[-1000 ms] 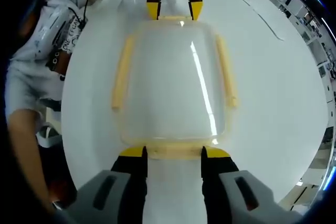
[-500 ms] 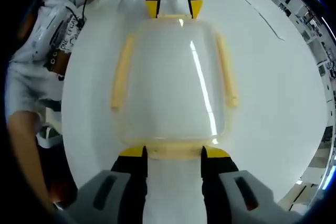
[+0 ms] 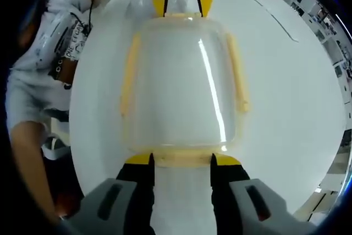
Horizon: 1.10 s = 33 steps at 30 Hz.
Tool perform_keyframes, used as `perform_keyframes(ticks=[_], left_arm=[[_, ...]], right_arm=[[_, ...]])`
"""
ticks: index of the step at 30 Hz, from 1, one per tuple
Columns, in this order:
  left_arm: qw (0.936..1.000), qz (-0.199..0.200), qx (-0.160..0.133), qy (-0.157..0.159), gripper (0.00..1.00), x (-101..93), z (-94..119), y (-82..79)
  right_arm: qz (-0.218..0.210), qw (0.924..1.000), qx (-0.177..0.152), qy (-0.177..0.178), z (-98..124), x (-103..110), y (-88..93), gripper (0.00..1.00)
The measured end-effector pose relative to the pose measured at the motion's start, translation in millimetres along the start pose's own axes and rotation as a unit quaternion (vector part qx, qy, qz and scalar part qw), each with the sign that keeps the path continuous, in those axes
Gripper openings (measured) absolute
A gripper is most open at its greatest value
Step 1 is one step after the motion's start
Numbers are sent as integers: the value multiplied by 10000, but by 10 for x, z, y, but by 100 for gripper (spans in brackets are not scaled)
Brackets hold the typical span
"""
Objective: Snap each plastic latch of the storage box into its locked position after aligning the lid with the box until every specified latch is closed and the lid sits flush.
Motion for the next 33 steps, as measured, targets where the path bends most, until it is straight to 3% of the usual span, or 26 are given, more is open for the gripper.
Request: perform_keyframes(ticks=[6, 21, 33], left_arm=[[10000, -24, -45, 37, 39, -31, 73, 11], [9999, -56, -120, -7, 39, -119, 287, 29], [9998, -1, -170, -137, 39, -214, 555, 189]], right_arm=[[-67, 9998, -168, -77, 48, 67, -63, 40], [-12, 9997, -228, -20, 206, 143, -193, 40], [148, 9995, -272, 36, 362, 194, -484, 40]])
Point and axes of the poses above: the point that each gripper's makers call its tool centre point, and the gripper's own axes: z roughly backward along the fingers, x roughly to its left, y roughly out of its underside, the point moved 3 cm from there along z, roughly backward along the fingers, and after that the axes turned 1 degree about -z, right-handed, at the moved point
